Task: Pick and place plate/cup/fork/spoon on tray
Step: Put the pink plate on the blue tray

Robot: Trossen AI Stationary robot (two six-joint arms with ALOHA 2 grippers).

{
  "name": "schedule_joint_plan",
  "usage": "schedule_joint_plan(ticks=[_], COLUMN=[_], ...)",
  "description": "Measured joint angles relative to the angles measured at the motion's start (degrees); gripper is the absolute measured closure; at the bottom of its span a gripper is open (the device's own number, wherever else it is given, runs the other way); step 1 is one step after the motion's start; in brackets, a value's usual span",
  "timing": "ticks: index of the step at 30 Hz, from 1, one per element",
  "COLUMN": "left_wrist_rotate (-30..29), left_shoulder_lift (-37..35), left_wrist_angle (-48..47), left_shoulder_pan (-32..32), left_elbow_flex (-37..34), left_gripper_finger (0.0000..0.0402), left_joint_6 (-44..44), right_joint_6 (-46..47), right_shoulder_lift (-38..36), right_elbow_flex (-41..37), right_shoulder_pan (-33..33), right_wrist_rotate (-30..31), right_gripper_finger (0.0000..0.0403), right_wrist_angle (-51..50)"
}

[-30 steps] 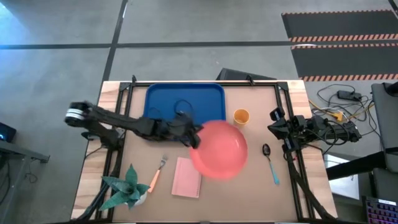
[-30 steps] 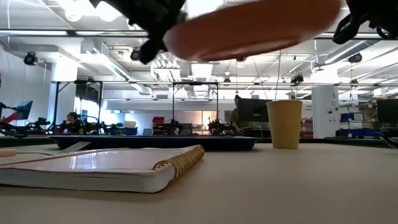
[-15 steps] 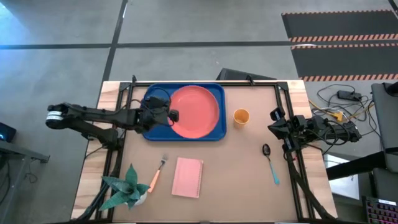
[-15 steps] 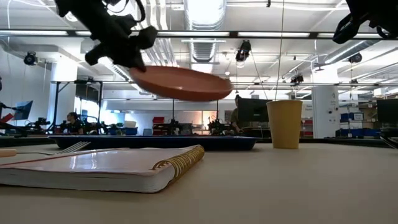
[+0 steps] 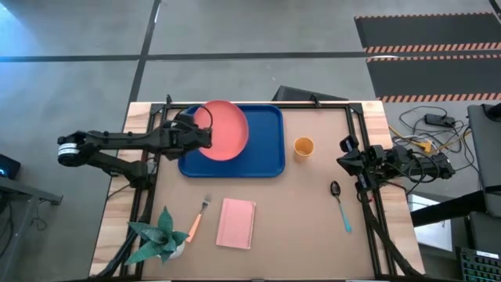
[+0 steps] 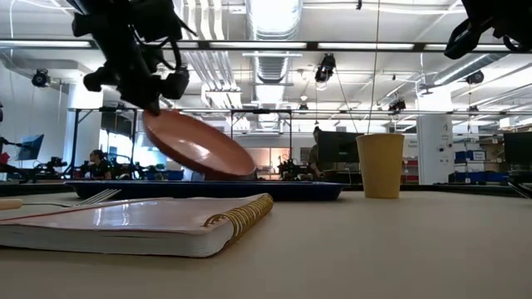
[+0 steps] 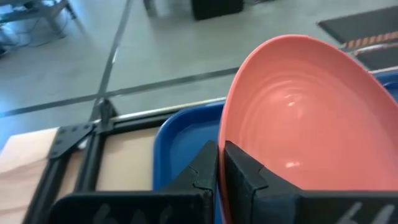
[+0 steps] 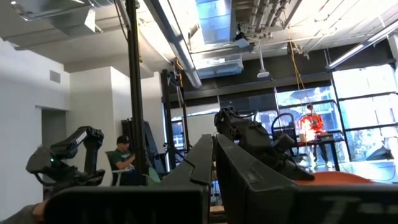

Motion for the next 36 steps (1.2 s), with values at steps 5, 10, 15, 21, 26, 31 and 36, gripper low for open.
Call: schedule_joint_plan(ticks=[5, 10, 15, 21, 26, 31, 36], left_wrist_rotate=[0.2, 0.8, 0.7, 1.1, 1.4, 2.1, 3.0], left_shoulder_lift=[0.4, 2.2, 4.0, 4.3, 4.3, 4.3, 4.3], left_wrist_angle=[-5.4, -6.9, -6.7, -6.8, -6.5, -6.6, -6.7], left_shoulder_pan=[0.2, 0.2, 0.3, 0.5, 0.5, 0.5, 0.5], left_elbow_flex=[-0.1, -0.2, -1.8, -4.8, -6.0, -7.7, -8.4], left_gripper_finger=[0.0401, 0.0401, 0.0401, 0.0401, 0.0401, 0.0401, 0.0401], left_joint_6=[-4.5, -5.0, -5.1, -8.0, -8.4, -11.0, -13.3], right_joint_6=[0.0, 0.0, 0.0, 0.0, 0.0, 0.0, 0.0], right_shoulder_lift=[0.0, 0.0, 0.0, 0.0, 0.0, 0.0, 0.0], right_elbow_flex=[0.0, 0.0, 0.0, 0.0, 0.0, 0.0, 0.0], right_shoulder_pan=[0.0, 0.0, 0.0, 0.0, 0.0, 0.0, 0.0], right_wrist_rotate=[0.0, 0.0, 0.0, 0.0, 0.0, 0.0, 0.0], right_gripper_finger=[0.0394, 0.0394, 0.0394, 0.0394, 0.0394, 0.0394, 0.0394], right_wrist_angle=[-0.5, -0.4, -0.4, -0.4, -0.4, -0.4, -0.4])
